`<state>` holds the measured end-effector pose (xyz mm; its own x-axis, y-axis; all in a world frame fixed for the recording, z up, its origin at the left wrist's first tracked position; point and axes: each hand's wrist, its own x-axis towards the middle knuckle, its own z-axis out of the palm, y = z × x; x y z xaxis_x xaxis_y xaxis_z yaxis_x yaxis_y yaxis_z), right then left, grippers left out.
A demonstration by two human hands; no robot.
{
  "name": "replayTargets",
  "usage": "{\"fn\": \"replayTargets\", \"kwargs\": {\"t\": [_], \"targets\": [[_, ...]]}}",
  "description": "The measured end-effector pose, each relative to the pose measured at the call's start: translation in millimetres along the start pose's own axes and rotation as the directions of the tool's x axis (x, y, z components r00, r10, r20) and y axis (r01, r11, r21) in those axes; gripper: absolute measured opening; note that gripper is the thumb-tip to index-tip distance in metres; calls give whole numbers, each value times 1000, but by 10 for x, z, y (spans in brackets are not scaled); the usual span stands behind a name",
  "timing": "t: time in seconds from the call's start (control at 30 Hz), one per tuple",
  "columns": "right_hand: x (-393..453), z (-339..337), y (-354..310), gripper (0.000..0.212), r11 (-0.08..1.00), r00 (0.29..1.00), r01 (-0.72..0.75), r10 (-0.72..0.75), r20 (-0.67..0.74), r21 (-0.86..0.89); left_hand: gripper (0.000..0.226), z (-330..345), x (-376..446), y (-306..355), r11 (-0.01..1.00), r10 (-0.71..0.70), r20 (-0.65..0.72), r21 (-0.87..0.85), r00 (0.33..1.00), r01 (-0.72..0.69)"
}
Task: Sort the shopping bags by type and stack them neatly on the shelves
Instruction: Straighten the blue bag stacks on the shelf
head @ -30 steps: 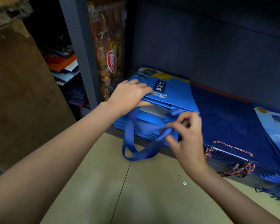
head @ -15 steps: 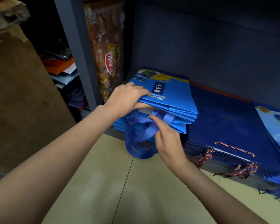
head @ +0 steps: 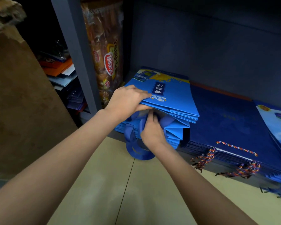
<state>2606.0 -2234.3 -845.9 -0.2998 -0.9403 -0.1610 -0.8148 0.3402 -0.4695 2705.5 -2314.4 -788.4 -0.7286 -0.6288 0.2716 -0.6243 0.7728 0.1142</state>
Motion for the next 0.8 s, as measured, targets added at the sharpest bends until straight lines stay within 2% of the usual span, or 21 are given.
{"fn": "replayTargets", "kwargs": {"t": [0.13, 0.23, 0.3, 0.33, 0.47, 0.57, 0.6, 0.67, 0.77, 0.8], "targets": [[-323, -275, 116, 80, 930, 965, 263, -249, 87, -256, 53, -75, 60, 8, 999, -40, 70, 32, 997, 38], [-399, -447, 227, 79, 824, 874, 427, -481, -63, -372, 54, -91, 57, 5, 998, -58, 75, 29, 996, 56], [-398, -487, 334, 69, 773, 796, 477, -582, -166, -418, 53, -102, 57, 3, 998, -52, 78, 27, 996, 50], [-400, -495, 369, 64, 749, 771, 504, -615, -168, -430, 52, -106, 59, 5, 999, -45, 79, 22, 996, 43], [-319, -432, 497, 68, 619, 678, 685, -735, 25, -384, 51, -99, 48, -3, 999, -40, 88, 17, 995, 38], [-246, -308, 524, 79, 620, 719, 665, -682, 134, -416, 53, -108, 52, 13, 999, -45, 93, 34, 995, 42], [-231, -263, 505, 75, 645, 743, 642, -657, 128, -415, 53, -119, 56, 15, 999, -44, 90, 29, 995, 42], [-177, -185, 487, 50, 695, 767, 618, -637, 84, -367, 52, -121, 54, 13, 999, -45, 80, 8, 996, 44], [-71, -97, 527, 16, 689, 730, 614, -681, -56, -385, 50, -90, 28, 17, 999, -32, 52, -11, 998, 33], [-89, -105, 511, 4, 729, 723, 610, -673, -159, -311, 50, -85, 26, 11, 999, -35, 59, -7, 998, 35]]}}
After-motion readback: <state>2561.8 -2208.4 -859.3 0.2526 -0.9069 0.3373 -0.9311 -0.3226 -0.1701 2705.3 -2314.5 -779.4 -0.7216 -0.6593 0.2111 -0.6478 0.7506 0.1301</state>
